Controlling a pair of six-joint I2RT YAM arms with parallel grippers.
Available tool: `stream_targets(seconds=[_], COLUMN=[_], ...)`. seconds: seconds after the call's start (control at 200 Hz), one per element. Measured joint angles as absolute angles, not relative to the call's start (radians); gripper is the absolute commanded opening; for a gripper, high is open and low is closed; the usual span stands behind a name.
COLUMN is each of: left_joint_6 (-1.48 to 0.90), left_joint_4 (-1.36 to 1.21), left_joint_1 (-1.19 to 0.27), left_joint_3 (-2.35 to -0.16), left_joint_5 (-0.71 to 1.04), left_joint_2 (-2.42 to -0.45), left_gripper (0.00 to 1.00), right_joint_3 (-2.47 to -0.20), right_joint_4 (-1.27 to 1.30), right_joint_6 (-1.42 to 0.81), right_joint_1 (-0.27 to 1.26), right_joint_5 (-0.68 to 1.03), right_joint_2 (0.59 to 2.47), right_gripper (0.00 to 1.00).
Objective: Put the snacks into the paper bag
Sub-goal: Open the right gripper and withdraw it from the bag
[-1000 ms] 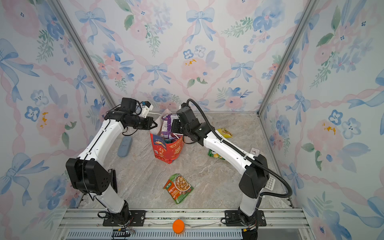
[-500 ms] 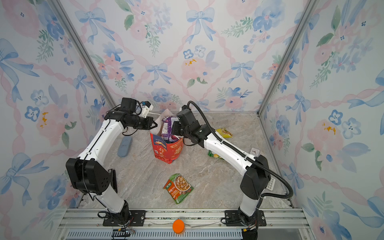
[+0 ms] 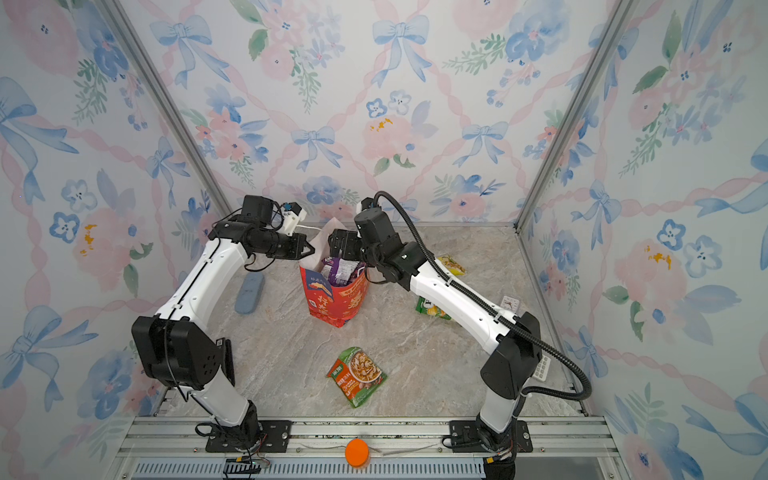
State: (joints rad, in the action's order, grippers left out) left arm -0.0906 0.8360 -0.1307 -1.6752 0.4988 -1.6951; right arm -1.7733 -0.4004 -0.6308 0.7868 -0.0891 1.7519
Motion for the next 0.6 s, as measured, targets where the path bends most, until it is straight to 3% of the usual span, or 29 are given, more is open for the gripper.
stream_targets(seconds=[0.255,0.6], left_joint_6=[-0.091,-0.091], left_joint_4=[0.836,0.836], left_joint_1=[-0.131,-0.131], left_joint_3=[-1.675,-1.675], left_joint_5=[0.499,0.499], left_joint_2=[-1.695,-1.695], left_gripper=[0.0,0.0], right_joint_3=[-1.734,-1.393], right_joint_4=[-0.437,-0.476], right_joint_6=[-0.575,-0.568], right_joint_1=[0.728,0.513], right_joint_5=[-0.131,-0.212], right_joint_2=[1.648,1.283], right_gripper=[0.96,0.96])
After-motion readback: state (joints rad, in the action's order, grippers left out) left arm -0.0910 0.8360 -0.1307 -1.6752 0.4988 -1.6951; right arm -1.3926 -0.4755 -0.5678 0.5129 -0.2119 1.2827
